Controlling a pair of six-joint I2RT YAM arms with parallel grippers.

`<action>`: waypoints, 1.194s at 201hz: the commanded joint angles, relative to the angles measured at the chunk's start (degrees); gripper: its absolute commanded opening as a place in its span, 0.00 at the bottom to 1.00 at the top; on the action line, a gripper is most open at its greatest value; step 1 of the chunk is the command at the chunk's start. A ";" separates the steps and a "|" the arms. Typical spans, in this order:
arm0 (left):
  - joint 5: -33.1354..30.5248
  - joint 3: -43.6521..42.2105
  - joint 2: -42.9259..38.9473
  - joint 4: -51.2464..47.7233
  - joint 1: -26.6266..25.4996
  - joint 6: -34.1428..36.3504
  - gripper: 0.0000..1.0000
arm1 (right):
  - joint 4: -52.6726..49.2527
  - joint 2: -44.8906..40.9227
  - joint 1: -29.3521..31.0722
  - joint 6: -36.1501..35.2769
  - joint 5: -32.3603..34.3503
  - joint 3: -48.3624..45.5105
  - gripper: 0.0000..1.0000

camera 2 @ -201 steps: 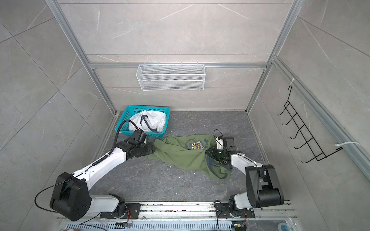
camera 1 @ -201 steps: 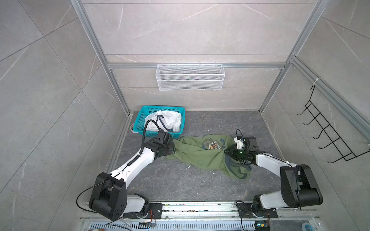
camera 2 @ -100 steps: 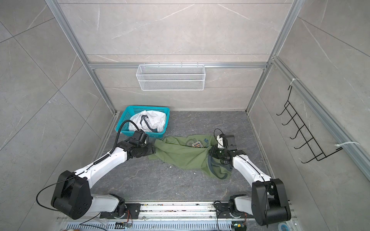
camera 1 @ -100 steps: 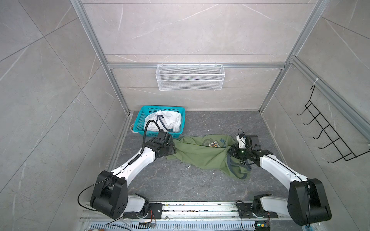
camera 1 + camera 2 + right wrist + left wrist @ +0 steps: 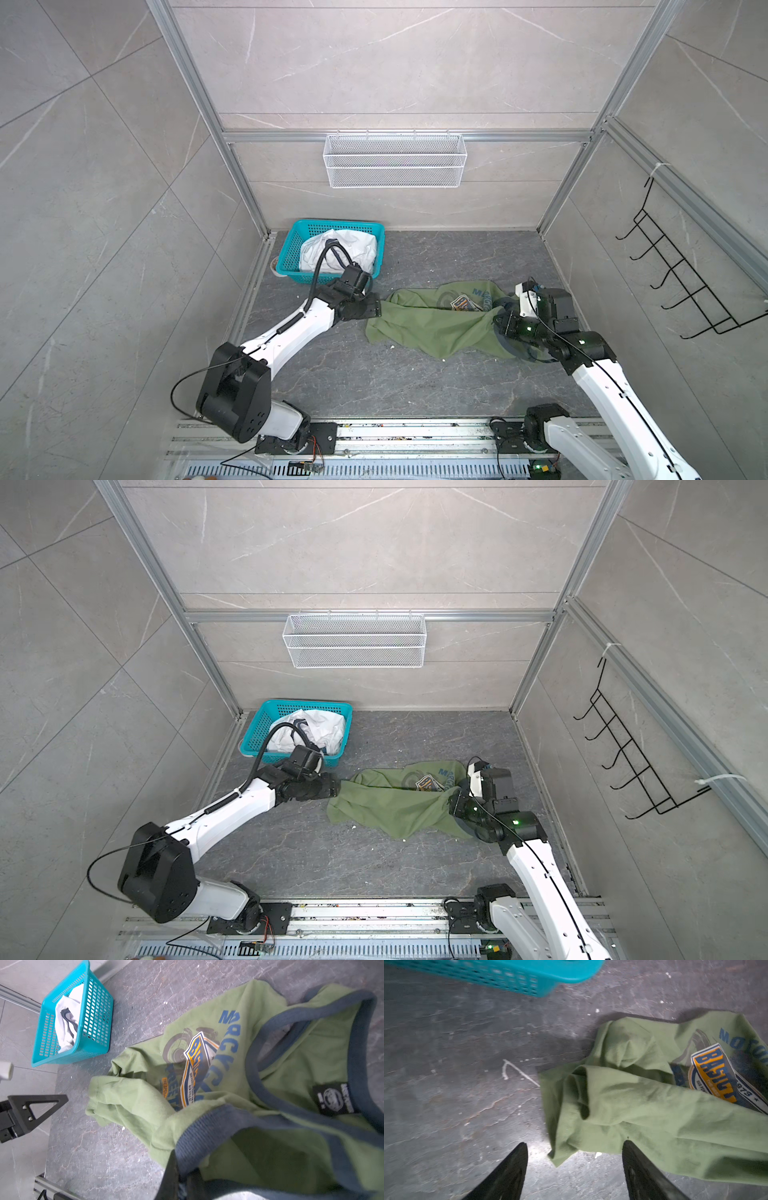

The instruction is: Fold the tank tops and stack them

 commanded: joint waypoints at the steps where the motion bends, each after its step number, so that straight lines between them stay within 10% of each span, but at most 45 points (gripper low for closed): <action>1: -0.84 4.21 5.76 -1.39 -2.26 0.50 0.71 | -3.76 -1.32 0.14 -0.32 0.79 -1.22 0.02; 75: -5.20 6.36 10.76 -2.30 -3.97 -2.10 0.50 | -2.96 -0.90 0.15 -0.93 1.42 -1.28 0.02; 152: -4.29 5.94 6.93 -1.68 -4.17 -2.43 0.00 | -3.64 -0.21 0.14 -0.76 2.81 -1.02 0.04; 240: -5.93 5.42 -17.07 -17.10 -2.41 -10.96 0.00 | 0.55 8.51 1.17 -2.16 0.40 -0.93 0.12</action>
